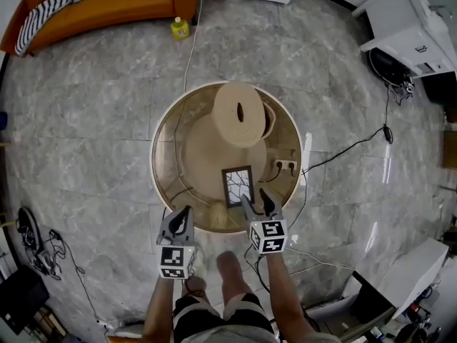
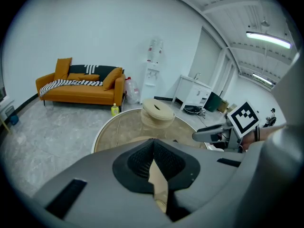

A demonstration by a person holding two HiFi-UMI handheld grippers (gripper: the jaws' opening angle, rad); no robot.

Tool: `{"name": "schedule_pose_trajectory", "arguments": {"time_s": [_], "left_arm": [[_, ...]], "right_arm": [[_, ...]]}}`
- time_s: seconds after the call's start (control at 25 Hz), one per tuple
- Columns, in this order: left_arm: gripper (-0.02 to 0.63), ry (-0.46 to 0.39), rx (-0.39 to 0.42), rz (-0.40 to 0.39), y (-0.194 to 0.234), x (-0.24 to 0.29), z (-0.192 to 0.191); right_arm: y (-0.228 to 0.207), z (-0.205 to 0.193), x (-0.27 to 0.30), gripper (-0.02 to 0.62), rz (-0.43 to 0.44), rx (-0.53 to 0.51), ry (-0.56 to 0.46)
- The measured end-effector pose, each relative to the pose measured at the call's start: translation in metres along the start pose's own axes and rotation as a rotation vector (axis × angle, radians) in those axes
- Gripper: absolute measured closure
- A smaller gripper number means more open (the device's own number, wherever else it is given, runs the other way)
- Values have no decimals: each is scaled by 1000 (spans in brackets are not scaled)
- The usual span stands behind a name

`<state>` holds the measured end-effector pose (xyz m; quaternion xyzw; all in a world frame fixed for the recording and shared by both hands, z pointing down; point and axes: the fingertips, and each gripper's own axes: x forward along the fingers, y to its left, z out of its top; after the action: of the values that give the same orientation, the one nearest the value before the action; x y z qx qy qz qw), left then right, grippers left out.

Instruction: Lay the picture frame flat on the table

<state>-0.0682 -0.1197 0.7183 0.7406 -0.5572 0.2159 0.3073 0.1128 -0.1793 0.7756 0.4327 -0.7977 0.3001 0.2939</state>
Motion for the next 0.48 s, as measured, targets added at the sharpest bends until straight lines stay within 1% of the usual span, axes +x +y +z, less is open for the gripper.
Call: {"name": "schedule_pose_trajectory", "arguments": {"time_s": [0.12, 0.32, 0.44, 0.48], "left_arm": [[589, -33, 17, -3, -10, -16, 26], [589, -73, 49, 11, -20, -48, 63], [589, -104, 64, 20, -25, -72, 88], [589, -114, 71, 21, -27, -81, 96]], "right_arm": [[6, 18, -26, 372, -5, -22, -23], [20, 56, -75, 423, -22, -73, -98], [33, 79, -108, 427, -23, -91, -143], [37, 86, -120, 439, -25, -93, -159]]}}
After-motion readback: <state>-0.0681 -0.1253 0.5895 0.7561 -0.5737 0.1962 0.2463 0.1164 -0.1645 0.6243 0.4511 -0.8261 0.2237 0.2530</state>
